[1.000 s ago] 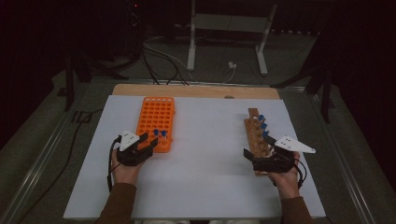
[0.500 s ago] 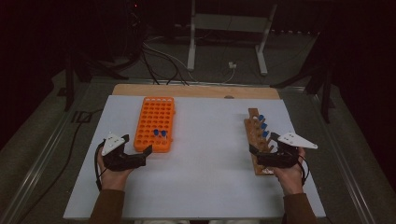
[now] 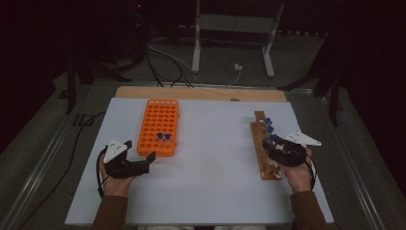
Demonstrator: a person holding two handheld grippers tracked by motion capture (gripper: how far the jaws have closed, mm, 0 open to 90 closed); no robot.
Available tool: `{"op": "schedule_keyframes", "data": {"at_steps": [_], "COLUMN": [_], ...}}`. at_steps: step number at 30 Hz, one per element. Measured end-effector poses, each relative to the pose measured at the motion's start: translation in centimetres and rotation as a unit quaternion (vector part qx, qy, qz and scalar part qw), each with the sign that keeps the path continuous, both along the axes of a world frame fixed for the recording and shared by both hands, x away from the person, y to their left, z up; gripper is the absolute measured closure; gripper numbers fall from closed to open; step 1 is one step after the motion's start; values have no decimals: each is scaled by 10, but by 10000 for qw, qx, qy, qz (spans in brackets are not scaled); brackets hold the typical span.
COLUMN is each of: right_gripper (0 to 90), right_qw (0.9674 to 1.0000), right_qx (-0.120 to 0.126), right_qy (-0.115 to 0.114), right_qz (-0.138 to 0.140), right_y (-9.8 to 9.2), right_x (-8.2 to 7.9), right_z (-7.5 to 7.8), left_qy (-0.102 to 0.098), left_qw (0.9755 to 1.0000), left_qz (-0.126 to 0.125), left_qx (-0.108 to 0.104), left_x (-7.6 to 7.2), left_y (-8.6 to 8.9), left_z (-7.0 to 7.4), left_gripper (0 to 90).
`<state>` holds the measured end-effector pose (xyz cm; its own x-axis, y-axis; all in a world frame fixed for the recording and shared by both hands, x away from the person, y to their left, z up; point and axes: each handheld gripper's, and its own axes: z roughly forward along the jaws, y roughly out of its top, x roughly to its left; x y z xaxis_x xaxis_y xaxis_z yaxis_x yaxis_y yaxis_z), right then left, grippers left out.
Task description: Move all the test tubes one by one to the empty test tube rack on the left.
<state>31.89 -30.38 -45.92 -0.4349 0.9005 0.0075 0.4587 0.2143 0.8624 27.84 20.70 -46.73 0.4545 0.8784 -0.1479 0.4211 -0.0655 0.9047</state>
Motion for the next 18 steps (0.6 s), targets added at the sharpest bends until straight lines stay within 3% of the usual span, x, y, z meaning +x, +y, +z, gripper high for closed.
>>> {"op": "schedule_keyframes", "data": {"at_steps": [4,12,18], "right_gripper": [756,766,760], "right_qw": [10000,9996,9997], "right_qx": [-32,-226,-137], "right_qy": [-46,-177,-198], "right_qz": [-39,-26,-79], "right_y": [0,3,5], "right_x": [0,2,5], "right_z": [-2,-2,-5], "left_qy": [14,23,26], "left_qw": [10000,10000,10000], "left_qz": [15,27,34], "left_qx": [22,39,30], "left_x": [0,0,0], "left_y": [-1,-2,-2], "left_z": [0,-1,-1], "left_gripper": [6,6,6]}}
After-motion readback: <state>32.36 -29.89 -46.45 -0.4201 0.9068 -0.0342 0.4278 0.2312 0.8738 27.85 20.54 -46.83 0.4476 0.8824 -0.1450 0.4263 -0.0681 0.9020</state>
